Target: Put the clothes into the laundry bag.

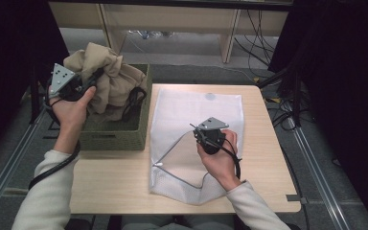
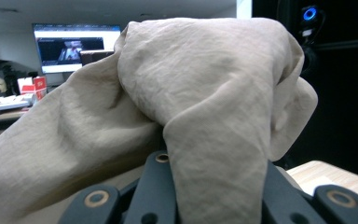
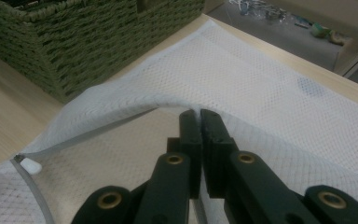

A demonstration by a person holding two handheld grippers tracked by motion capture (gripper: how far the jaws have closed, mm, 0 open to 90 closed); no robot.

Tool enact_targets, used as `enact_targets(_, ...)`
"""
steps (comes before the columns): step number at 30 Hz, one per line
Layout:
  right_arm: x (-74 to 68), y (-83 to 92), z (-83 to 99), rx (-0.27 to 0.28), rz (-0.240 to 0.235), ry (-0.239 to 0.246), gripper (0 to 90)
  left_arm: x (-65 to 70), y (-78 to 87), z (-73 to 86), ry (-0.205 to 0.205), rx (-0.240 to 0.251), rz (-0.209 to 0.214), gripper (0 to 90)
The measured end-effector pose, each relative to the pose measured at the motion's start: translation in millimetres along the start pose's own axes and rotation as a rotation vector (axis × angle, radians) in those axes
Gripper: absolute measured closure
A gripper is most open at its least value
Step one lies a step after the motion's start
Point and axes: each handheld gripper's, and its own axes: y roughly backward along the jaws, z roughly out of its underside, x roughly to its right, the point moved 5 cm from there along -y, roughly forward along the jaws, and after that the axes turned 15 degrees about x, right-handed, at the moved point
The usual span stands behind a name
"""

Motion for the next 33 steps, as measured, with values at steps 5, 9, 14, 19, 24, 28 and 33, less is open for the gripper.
enact_targets(5, -0.7, 0.0, 0.2, -0.008, -0.003, -0.006, 89.2, 3.9, 2.4, -7.5, 0.003, 0.019, 0.007, 83.3)
enact_targets(9, 0.1, -0.2, 0.9, -0.01, -0.002, -0.009, 89.2, 8.8, 5.9, -15.4, -0.002, 0.039, 0.02, 83.3)
enact_targets(14, -0.2, 0.0, 0.5, -0.009, -0.001, -0.005, 89.2, 12.4, 9.4, -24.3, -0.009, 0.06, 0.019, 83.4)
enact_targets(19, -0.1, -0.9, 1.5, -0.008, -0.003, -0.004, 89.2, 15.4, 12.6, -28.8, -0.004, 0.069, 0.028, 83.4)
enact_targets(24, 0.4, -1.0, 1.7, -0.008, 0.0, -0.002, 89.2, 20.8, 17.4, -36.3, -0.015, 0.094, 0.052, 83.4)
enact_targets(28, -0.4, -1.1, 1.5, -0.004, -0.002, 0.003, 89.2, 26.3, 22.9, -46.2, -0.02, 0.113, 0.068, 83.3)
enact_targets(33, -0.2, -0.9, 1.7, -0.007, -0.003, 0.004, 89.2, 33.4, 27.8, -53.1, -0.019, 0.117, 0.09, 83.3)
